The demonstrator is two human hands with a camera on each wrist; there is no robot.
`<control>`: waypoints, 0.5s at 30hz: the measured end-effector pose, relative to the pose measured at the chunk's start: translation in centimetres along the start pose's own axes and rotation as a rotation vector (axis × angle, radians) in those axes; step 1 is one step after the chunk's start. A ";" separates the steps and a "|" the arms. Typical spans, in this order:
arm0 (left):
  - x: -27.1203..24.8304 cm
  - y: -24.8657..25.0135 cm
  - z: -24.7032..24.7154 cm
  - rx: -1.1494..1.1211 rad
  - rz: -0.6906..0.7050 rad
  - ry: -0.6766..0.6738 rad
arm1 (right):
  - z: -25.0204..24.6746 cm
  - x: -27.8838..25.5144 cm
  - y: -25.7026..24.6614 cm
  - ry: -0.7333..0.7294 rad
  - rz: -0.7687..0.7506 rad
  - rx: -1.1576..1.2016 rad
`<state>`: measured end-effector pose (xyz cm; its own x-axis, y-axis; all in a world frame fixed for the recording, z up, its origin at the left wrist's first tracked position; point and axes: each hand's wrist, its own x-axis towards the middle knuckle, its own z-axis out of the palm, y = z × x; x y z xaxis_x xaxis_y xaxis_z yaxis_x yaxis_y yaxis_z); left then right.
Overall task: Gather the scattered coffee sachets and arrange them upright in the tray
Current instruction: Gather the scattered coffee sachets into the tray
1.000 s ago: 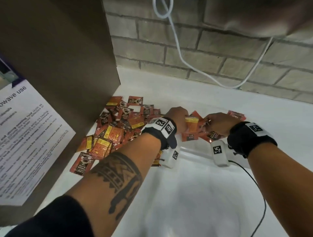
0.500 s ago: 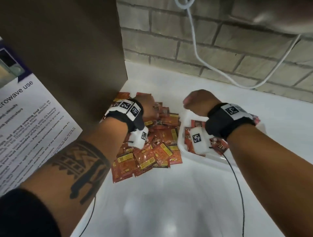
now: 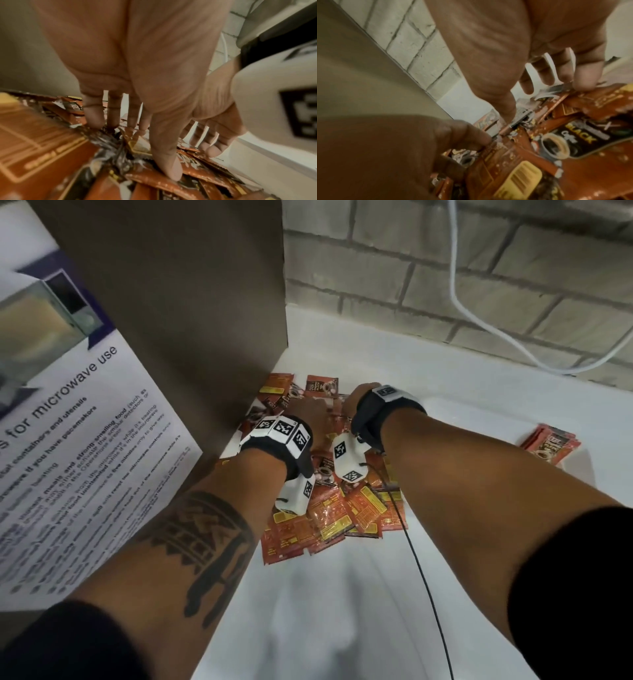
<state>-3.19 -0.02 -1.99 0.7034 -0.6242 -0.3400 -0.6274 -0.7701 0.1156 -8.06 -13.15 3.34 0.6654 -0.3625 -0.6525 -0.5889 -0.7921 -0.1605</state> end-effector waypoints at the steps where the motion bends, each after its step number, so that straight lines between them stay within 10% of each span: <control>1: 0.4 -0.4 0.4 -0.013 -0.003 0.016 | 0.4 0.7 0.1 0.042 0.009 -0.035; 15: 0.8 -0.1 -0.9 -0.207 -0.065 -0.055 | 0.2 4.3 2.7 0.075 -0.034 0.219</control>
<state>-2.29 -0.60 -1.47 0.7173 -0.5683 -0.4031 -0.4953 -0.8228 0.2786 -6.86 -16.82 -0.05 0.7143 -0.3795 -0.5880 -0.6456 -0.6817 -0.3442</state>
